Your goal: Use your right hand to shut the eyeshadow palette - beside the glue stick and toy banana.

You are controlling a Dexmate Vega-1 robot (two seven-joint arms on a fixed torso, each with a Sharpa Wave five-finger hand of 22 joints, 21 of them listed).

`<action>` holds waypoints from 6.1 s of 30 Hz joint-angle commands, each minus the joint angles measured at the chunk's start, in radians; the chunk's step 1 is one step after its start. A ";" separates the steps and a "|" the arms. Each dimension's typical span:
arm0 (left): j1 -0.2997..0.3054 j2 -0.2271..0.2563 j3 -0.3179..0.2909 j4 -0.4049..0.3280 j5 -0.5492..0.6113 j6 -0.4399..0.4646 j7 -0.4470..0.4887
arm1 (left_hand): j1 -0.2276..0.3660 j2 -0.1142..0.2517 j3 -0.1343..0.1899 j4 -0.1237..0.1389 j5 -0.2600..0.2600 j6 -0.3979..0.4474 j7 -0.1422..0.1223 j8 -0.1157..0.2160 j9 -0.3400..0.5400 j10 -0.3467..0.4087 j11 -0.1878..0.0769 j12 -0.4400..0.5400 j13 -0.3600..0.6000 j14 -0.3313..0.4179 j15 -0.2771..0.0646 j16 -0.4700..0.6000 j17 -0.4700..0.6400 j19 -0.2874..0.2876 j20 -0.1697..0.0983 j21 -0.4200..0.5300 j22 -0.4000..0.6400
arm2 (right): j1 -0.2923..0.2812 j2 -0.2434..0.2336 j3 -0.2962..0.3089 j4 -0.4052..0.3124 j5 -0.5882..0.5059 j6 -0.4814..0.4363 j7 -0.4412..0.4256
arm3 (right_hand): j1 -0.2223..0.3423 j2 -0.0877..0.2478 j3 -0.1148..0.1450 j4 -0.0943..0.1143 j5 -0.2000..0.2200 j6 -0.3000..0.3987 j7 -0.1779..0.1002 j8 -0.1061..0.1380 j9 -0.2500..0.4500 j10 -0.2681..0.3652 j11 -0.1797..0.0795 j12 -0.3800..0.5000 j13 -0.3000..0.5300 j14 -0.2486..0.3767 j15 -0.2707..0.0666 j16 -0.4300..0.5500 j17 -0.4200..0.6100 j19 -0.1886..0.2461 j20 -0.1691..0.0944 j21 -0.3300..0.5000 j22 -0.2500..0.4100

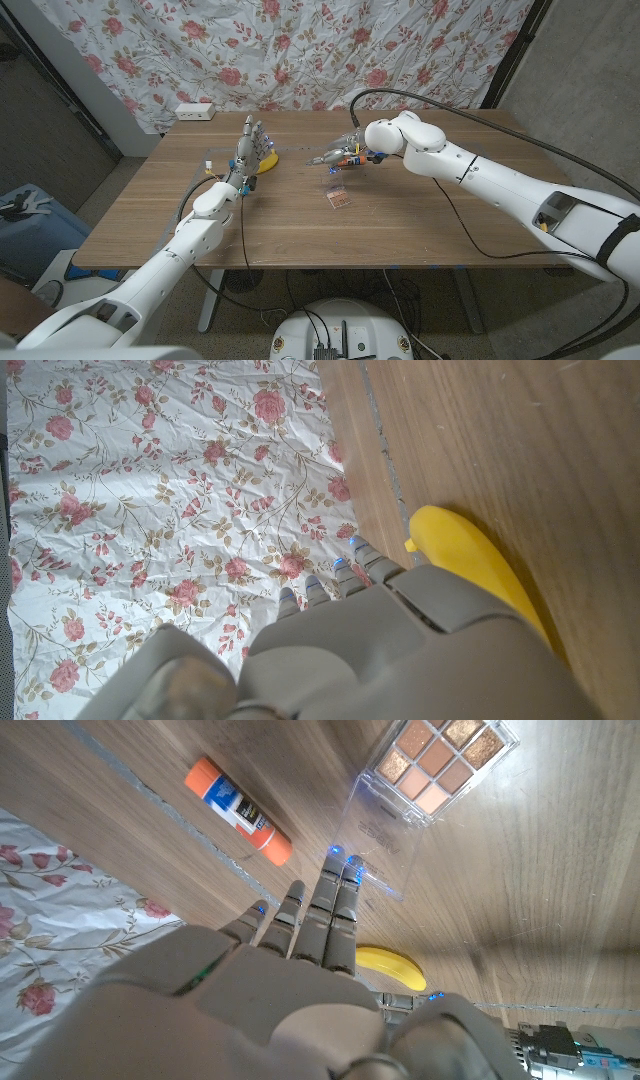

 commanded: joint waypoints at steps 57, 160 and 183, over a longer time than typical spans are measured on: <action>0.001 0.002 0.000 -0.002 -0.002 0.000 -0.002 | 0.008 0.000 0.006 0.006 0.005 0.001 -0.005 0.005 0.003 0.002 -0.009 0.005 0.004 -0.007 -0.071 0.008 0.003 0.009 -0.008 0.007 0.004 | -0.146 -0.110 0.099 -0.149 -0.015 0.017 -0.072 | 0.011 0.033 -0.029 -0.001 0.021 -0.030 -0.023 -0.001 -0.010 -0.019 -0.011 -0.026 0.027 -0.003 -0.006 -0.006 -0.001 0.019 0.007 0.007 0.003; 0.002 0.003 -0.001 -0.003 -0.002 0.001 -0.002 | 0.008 -0.001 0.007 0.006 0.005 0.002 -0.005 0.006 0.003 0.002 -0.009 0.005 0.004 -0.008 -0.071 0.008 0.003 0.009 -0.009 0.007 0.004 | -0.541 -0.234 0.280 -0.339 -0.029 -0.013 -0.511 | 0.143 0.100 0.082 -0.065 0.021 -0.055 -0.069 -0.003 -0.036 -0.039 -0.064 -0.085 0.054 0.059 -0.059 -0.009 -0.049 0.141 0.006 0.019 0.003; 0.002 0.003 -0.001 -0.002 -0.002 0.000 -0.003 | 0.008 -0.001 0.007 0.006 0.005 0.001 -0.005 0.006 0.003 0.003 -0.011 0.005 0.004 -0.007 -0.072 0.008 0.003 0.009 -0.009 0.007 0.004 | -0.695 -0.258 0.329 -0.300 -0.057 0.083 -0.841 | 0.214 0.109 0.153 -0.111 -0.026 -0.137 -0.082 -0.048 -0.046 -0.128 -0.069 -0.130 0.038 0.055 -0.073 -0.009 -0.048 0.169 0.005 0.012 0.003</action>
